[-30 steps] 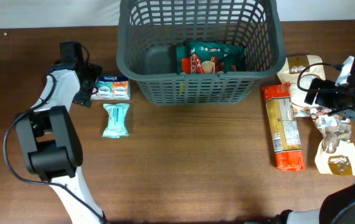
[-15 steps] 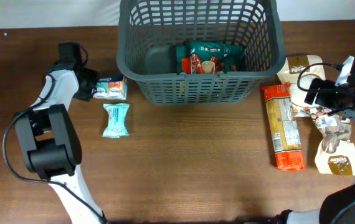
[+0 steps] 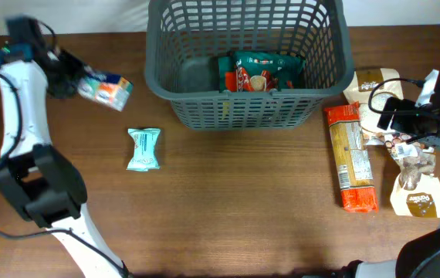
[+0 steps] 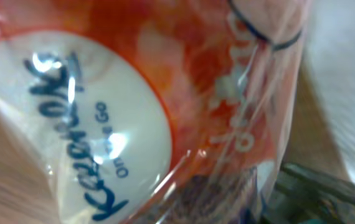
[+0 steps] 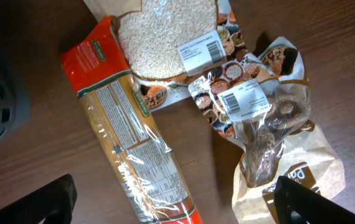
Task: Pack container
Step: 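Carry the tissue packs with the left gripper and release into basket, then lower the left gripper onto the mint-green wipes pack and grasp it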
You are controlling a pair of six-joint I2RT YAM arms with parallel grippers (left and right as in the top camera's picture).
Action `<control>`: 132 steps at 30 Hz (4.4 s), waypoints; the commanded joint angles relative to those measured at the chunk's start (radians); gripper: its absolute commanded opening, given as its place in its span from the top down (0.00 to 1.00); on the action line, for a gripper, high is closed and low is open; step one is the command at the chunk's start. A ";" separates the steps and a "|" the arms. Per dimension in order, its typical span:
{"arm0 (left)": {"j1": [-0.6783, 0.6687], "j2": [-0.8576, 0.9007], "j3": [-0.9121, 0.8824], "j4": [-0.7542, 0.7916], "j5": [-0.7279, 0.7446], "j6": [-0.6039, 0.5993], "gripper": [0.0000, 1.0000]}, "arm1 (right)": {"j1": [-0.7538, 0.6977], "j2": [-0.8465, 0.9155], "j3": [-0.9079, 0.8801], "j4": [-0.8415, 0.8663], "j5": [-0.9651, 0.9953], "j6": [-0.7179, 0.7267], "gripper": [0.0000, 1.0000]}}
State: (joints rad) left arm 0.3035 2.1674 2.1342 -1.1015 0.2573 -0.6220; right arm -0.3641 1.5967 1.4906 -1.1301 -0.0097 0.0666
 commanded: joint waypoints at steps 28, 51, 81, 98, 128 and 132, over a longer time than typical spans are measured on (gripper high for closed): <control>-0.586 -0.135 0.596 0.018 0.215 1.655 0.98 | -0.004 0.009 0.018 0.000 -0.009 -0.007 0.01; -0.624 0.260 0.596 0.087 0.259 1.827 0.98 | -0.004 0.009 0.018 0.000 -0.009 -0.007 0.01; -0.579 -0.228 0.607 -0.193 -0.072 1.515 0.31 | -0.004 0.009 0.018 0.000 -0.009 -0.007 0.01; -0.153 -0.260 0.470 -0.586 -0.159 0.888 0.23 | -0.004 0.009 0.018 0.000 -0.009 -0.007 0.01; -0.108 -0.212 -0.550 -0.087 0.080 0.887 0.16 | -0.004 0.009 0.018 0.000 -0.008 -0.006 0.01; -0.159 -0.196 -0.550 -0.083 -0.092 0.787 0.19 | -0.004 0.009 0.018 0.000 -0.009 -0.006 0.01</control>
State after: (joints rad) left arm 0.1825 1.9461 1.5894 -1.1900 0.2794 0.2394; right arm -0.3641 1.5967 1.4906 -1.1297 -0.0093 0.0669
